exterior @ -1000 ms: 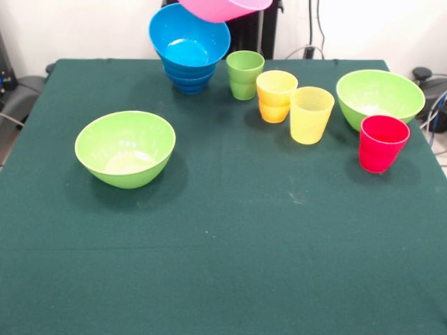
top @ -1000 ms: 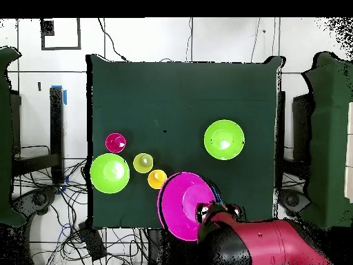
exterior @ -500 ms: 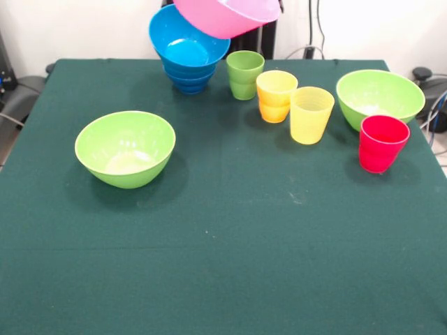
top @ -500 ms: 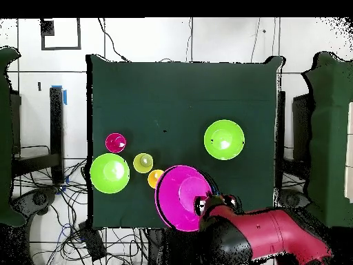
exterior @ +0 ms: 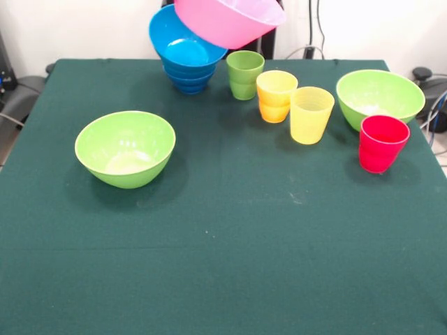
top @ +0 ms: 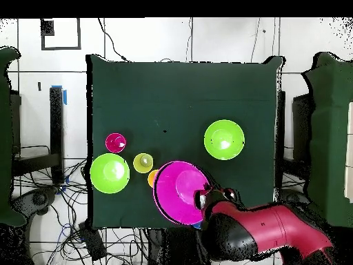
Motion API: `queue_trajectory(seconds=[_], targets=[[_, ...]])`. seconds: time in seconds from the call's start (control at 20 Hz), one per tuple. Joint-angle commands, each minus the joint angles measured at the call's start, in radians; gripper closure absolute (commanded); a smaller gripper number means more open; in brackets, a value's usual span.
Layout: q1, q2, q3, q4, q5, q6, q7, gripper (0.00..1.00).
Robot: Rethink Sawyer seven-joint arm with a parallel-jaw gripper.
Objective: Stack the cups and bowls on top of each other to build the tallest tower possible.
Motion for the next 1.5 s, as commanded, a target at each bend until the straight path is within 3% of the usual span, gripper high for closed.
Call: queue_trajectory(seconds=[0.05, 0.5, 0.9, 1.1, 1.3, 1.4, 1.5], targets=[[-0.015, 0.107, -0.009, -0.015, -0.093, -0.065, -0.064, 1.0], [-0.101, 0.153, 0.022, 0.048, -0.165, -0.19, -0.06, 1.0], [-0.184, 0.217, 0.038, 0.063, -0.23, -0.214, -0.068, 1.0], [-0.154, 0.194, -0.033, 0.075, -0.315, -0.296, -0.008, 1.0], [-0.049, 0.129, -0.189, 0.086, -0.398, -0.43, 0.072, 1.0], [-0.012, 0.083, -0.249, 0.111, -0.393, -0.484, 0.092, 1.0], [-0.008, 0.042, -0.258, 0.152, -0.353, -0.483, 0.114, 1.0]])
